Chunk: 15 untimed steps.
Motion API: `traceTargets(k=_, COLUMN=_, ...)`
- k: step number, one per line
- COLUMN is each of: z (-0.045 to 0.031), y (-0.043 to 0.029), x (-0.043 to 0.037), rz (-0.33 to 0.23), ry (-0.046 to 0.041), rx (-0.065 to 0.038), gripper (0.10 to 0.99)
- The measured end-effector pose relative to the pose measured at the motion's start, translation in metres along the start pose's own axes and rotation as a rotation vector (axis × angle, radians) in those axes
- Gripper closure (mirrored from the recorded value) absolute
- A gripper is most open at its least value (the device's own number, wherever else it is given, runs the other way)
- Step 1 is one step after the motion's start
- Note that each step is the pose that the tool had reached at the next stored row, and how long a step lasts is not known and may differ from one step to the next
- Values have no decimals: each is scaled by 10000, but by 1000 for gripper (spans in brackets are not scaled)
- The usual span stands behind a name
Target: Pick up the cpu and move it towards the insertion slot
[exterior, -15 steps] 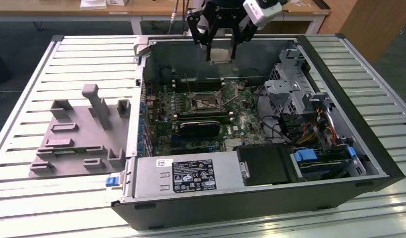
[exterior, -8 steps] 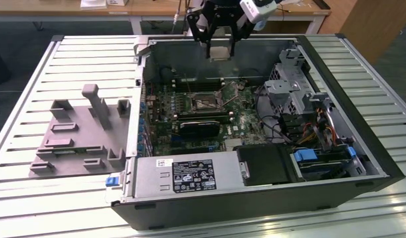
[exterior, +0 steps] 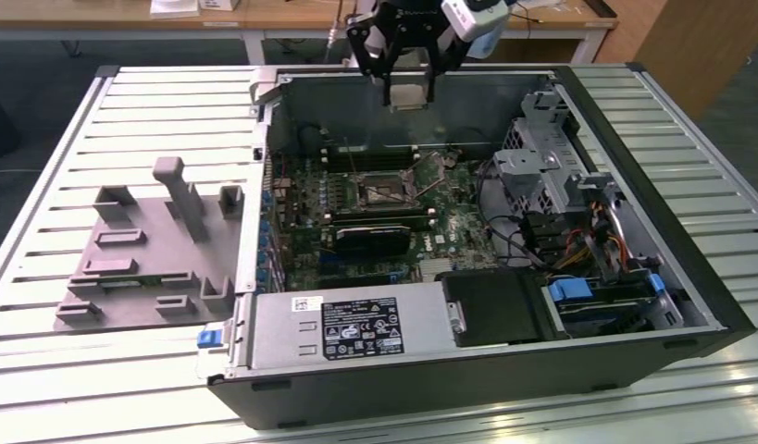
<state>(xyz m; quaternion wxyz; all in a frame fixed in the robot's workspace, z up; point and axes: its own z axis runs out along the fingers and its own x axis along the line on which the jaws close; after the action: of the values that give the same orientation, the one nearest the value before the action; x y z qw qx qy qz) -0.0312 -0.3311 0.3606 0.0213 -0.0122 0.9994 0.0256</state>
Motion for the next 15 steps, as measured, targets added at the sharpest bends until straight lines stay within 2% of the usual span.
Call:
traceTargets(k=9, z=33, y=151, x=36, rz=5, ry=0, rx=0, gripper=545)
traceTargets(k=15, z=58, y=208, x=60, rz=6, ry=-1, rx=-1, gripper=545)
